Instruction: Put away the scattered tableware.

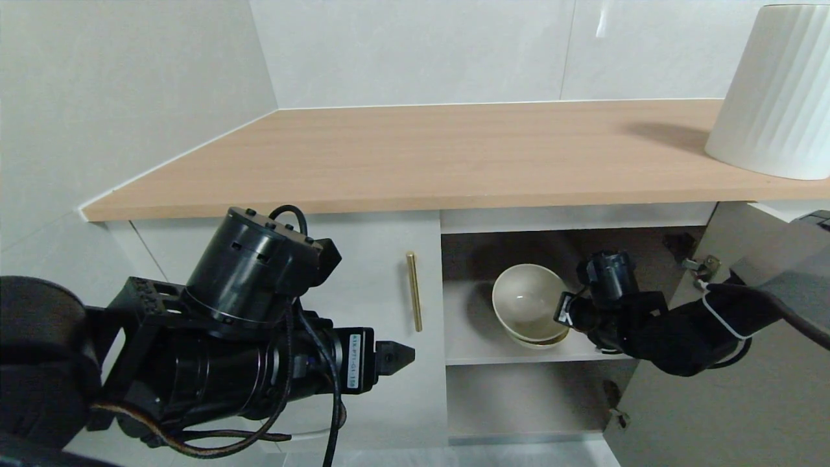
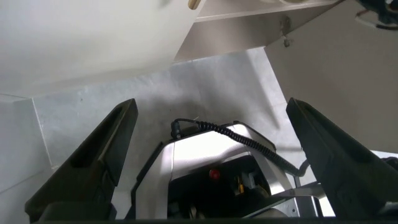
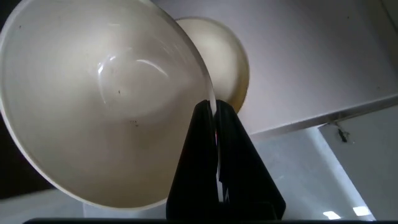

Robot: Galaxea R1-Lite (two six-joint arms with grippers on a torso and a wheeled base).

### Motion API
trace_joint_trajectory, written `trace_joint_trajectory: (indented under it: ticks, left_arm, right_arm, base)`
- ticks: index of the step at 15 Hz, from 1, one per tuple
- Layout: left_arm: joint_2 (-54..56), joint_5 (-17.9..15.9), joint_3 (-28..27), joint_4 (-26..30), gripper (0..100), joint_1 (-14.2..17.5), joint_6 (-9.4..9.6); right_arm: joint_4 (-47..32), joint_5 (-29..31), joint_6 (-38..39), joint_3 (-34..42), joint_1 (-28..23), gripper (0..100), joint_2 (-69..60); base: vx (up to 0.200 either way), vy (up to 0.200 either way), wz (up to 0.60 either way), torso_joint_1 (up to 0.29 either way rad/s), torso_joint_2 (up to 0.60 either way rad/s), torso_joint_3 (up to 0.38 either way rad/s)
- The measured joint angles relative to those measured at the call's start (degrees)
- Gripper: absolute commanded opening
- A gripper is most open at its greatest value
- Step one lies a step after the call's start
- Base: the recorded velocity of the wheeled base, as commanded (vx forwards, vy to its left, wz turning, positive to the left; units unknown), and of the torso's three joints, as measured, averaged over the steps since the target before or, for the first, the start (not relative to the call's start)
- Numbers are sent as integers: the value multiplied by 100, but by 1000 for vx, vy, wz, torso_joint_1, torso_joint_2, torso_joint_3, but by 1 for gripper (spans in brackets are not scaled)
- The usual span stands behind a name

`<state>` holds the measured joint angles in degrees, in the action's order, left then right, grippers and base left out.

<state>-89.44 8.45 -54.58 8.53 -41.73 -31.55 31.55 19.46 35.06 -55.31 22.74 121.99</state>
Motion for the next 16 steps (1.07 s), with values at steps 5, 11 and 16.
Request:
trace_joint_trajectory:
  ticks: [5, 11, 16]
  left_arm:
    - [-13, -5, 4, 0, 100, -5, 2]
    - [-33, -2, 9, -2, 100, -2, 0]
    - [-35, -2, 9, 0, 100, -2, 2]
  right_arm:
    - [-2, 51, 44, -263, -195, 0, 356]
    - [-2, 77, 46, -379, -227, 0, 549]
    - [-2, 77, 46, -390, -229, 100, 599]
  base:
    - [0, 0, 0, 0, 0, 0]
    - [0, 0, 0, 0, 0, 0]
    - [0, 0, 0, 0, 0, 0]
